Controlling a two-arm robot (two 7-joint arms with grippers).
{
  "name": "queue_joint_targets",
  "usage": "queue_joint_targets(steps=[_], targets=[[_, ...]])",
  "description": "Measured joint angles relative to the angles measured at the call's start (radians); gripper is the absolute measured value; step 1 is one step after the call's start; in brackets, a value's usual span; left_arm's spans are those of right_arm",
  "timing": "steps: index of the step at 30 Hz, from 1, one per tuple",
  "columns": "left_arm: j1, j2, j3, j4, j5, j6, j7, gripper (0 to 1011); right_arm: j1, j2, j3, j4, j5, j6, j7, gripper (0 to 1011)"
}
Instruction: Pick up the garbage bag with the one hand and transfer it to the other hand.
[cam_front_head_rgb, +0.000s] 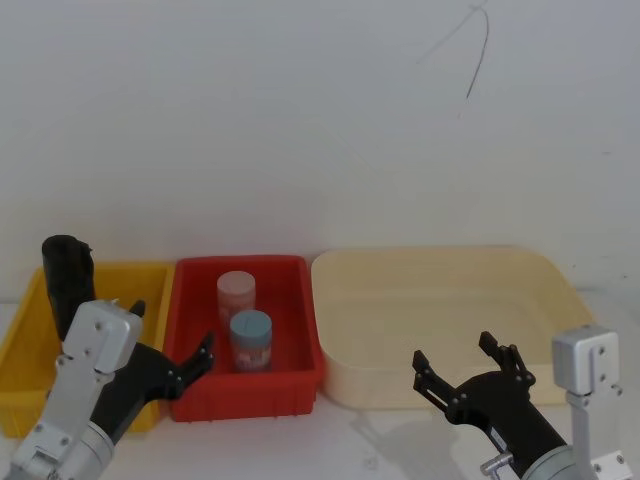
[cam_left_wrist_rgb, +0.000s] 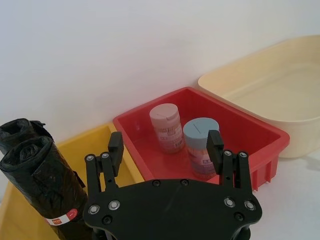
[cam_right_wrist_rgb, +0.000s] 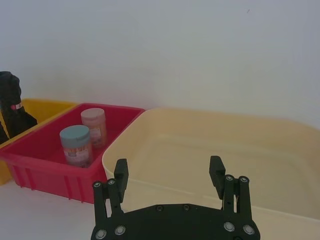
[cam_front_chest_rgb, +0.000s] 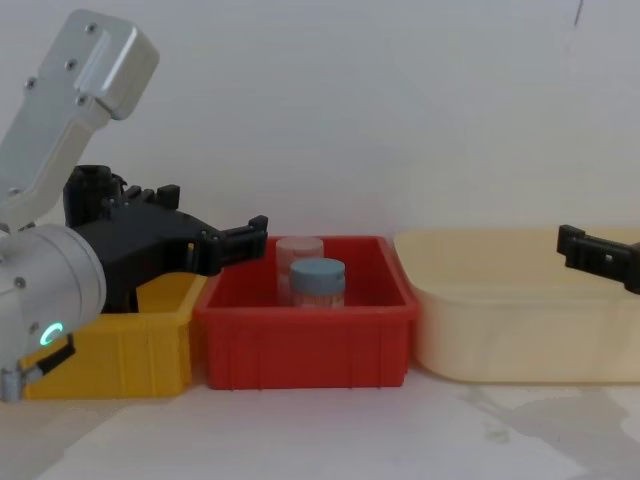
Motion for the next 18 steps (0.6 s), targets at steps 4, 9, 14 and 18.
queue_joint_targets(steps=[4, 9, 14, 18], targets=[[0.000, 0.000, 0.000, 0.000, 0.000, 0.000, 0.000, 1001, 0.000, 0.000, 0.000, 0.000, 0.000, 0.000, 0.000, 1000], [0.000, 0.000, 0.000, 0.000, 0.000, 0.000, 0.000, 1002, 0.000, 0.000, 0.000, 0.000, 0.000, 0.000, 0.000, 1000], [0.000, 0.000, 0.000, 0.000, 0.000, 0.000, 0.000, 1001, 0.000, 0.000, 0.000, 0.000, 0.000, 0.000, 0.000, 1000], [0.000, 0.000, 0.000, 0.000, 0.000, 0.000, 0.000, 1001, 0.000, 0.000, 0.000, 0.000, 0.000, 0.000, 0.000, 1000]])
